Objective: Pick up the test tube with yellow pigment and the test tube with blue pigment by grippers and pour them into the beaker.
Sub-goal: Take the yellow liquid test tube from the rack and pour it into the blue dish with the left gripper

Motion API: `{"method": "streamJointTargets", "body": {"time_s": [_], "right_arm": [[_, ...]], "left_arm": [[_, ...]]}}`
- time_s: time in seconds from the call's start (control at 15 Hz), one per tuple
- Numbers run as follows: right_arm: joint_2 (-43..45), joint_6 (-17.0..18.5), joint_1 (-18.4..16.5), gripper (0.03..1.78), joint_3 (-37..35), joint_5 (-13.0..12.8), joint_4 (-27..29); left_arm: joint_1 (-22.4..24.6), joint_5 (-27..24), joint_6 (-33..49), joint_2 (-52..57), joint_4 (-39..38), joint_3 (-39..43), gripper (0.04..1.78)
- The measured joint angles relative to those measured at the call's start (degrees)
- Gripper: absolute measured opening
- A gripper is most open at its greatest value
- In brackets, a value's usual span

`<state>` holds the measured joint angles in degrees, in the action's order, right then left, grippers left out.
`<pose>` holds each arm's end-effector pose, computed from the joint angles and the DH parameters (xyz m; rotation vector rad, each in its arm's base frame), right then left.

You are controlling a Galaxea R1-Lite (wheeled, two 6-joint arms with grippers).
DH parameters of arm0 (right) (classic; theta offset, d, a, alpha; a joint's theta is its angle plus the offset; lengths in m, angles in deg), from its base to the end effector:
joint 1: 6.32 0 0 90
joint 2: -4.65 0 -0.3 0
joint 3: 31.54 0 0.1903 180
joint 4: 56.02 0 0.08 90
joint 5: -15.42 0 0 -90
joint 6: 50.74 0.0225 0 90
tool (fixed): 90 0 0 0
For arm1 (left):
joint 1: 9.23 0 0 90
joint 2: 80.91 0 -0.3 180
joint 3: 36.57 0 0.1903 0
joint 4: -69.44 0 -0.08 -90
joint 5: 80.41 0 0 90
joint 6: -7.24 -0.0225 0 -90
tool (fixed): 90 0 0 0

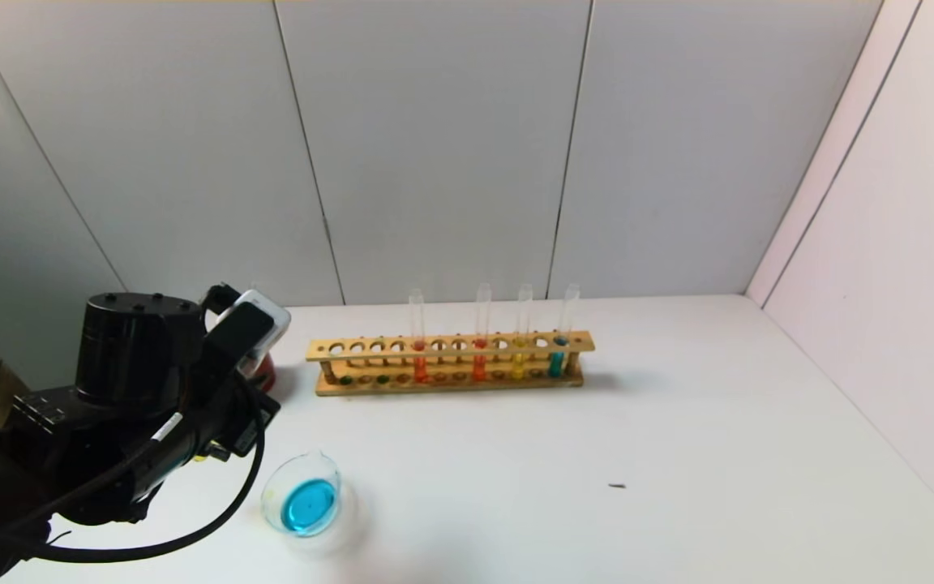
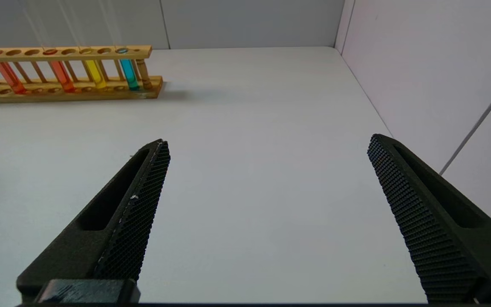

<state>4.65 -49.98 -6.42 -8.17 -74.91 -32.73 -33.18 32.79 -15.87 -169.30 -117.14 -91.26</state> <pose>-0.0228 -0.0001 0.0756 0.0133 -0.0014 -0.0075 0.2225 -0.0891 0.1484 0.5862 0.4280 -0.1008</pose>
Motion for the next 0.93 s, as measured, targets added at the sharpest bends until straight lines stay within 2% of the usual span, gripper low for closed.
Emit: {"method": "streamJointTargets", "body": {"time_s": [0.2, 0.47, 0.67, 0.93], "right_arm": [[0.0, 0.0, 0.0, 1.70, 0.0, 0.0, 0.0], [0.0, 0.0, 0.0, 1.70, 0.0, 0.0, 0.0], [0.0, 0.0, 0.0, 1.70, 0.0, 0.0, 0.0], [0.0, 0.0, 0.0, 1.70, 0.0, 0.0, 0.0]], "left_arm": [[0.8, 0.0, -3.2, -2.0, 0.4, 0.4, 0.34], [0.8, 0.5, -5.2, -3.8, 7.7, 0.7, 0.34], [0.4, 0.8, -6.2, -5.3, 8.9, 0.2, 0.34], [-3.2, 3.8, -7.0, -7.9, 12.3, 0.4, 0.34]]}}
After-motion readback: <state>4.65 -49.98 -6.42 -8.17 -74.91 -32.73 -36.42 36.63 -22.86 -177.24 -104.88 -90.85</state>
